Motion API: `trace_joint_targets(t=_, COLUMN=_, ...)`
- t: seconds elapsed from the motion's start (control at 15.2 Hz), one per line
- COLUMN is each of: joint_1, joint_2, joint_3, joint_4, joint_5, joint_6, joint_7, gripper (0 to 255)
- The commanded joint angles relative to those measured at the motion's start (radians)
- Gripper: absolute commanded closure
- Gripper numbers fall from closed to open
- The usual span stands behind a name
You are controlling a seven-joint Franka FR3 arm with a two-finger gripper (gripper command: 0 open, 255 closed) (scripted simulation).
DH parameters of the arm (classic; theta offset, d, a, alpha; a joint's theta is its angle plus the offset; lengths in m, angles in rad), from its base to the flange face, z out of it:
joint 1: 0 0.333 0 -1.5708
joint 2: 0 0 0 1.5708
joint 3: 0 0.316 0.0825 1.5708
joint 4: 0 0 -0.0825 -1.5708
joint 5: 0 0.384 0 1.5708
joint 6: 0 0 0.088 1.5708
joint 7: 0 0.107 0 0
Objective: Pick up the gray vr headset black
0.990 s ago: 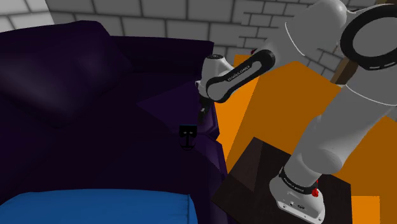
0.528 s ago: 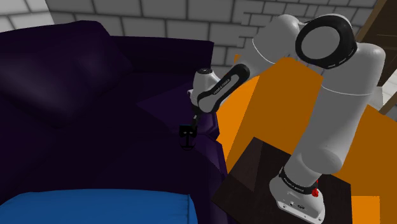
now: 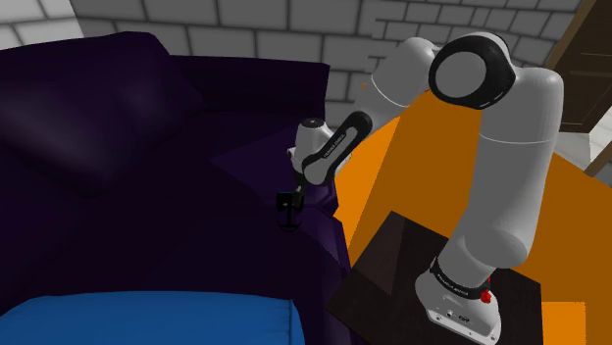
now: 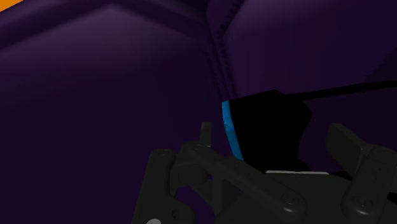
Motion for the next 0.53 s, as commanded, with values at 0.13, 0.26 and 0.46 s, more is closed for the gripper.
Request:
trace_joint_targets(t=0.13, joint_1=0.002, joint_2=0.008, joint_3=-0.001, joint_4=-0.002, joint_5=-0.003, joint_6=0.010, joint_7=0.004, gripper=255)
trace_joint_targets(t=0.26, joint_1=0.002, joint_2=0.007, joint_3=-0.001, joint_4=-0.002, joint_5=-0.003, joint_6=0.009, joint_7=0.004, gripper=255)
trace_joint_targets(t=0.46, joint_1=0.002, joint_2=0.006, joint_3=-0.001, joint_4=-0.003, joint_5=-0.002, joint_6=0.009, joint_7=0.004, gripper=255)
